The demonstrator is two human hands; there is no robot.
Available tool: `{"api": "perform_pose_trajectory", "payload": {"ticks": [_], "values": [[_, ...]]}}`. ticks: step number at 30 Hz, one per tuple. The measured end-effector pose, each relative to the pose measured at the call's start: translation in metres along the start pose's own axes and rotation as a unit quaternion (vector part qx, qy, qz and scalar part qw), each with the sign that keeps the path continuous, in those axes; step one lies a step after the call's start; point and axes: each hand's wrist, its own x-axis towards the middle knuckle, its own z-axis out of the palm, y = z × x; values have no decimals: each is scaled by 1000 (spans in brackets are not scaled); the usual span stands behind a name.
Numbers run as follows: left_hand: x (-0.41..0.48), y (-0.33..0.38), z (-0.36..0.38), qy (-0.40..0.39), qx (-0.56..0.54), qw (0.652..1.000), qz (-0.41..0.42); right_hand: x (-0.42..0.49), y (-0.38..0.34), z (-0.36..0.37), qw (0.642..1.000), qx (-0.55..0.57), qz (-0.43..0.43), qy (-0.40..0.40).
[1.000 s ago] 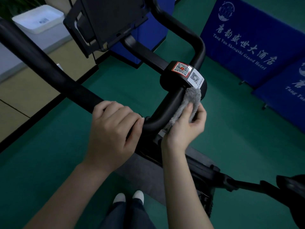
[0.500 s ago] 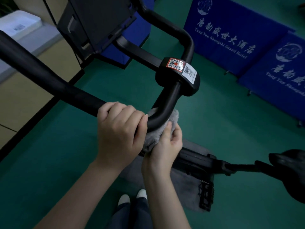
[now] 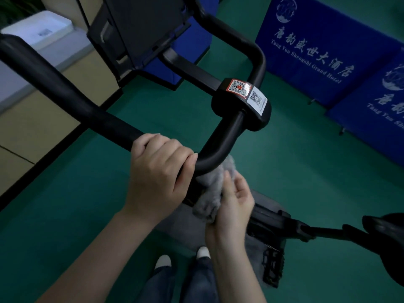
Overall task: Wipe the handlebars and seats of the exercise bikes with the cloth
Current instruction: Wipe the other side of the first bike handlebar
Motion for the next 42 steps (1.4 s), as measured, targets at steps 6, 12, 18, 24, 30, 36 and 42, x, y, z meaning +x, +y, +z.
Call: {"api": "perform_pose_trajectory", "payload": {"ticks": [6, 12, 18, 24, 30, 36, 42], "values": [[2, 6, 1, 3, 16, 999, -35, 8, -20, -10, 978, -163, -129, -32], [5, 11, -2, -6, -6, 998, -65, 62, -73, 1, 851, -334, -379, -146], [8, 14, -10, -35, -17, 995, -88, 109, -123, 45, 656, -462, -496, -332], [10, 18, -16, -76, -23, 990, -115, 110, -123, 63, 471, -598, -436, -480], [13, 22, -20, -110, -16, 986, -126, 91, -122, 79, 431, -663, -352, -501], [16, 26, -28, -125, -9, 984, -129, 82, -123, 78, 460, -640, -295, -540], [17, 30, -35, -113, 1, 985, -134, 86, -133, 41, 705, -454, -241, -488]]}}
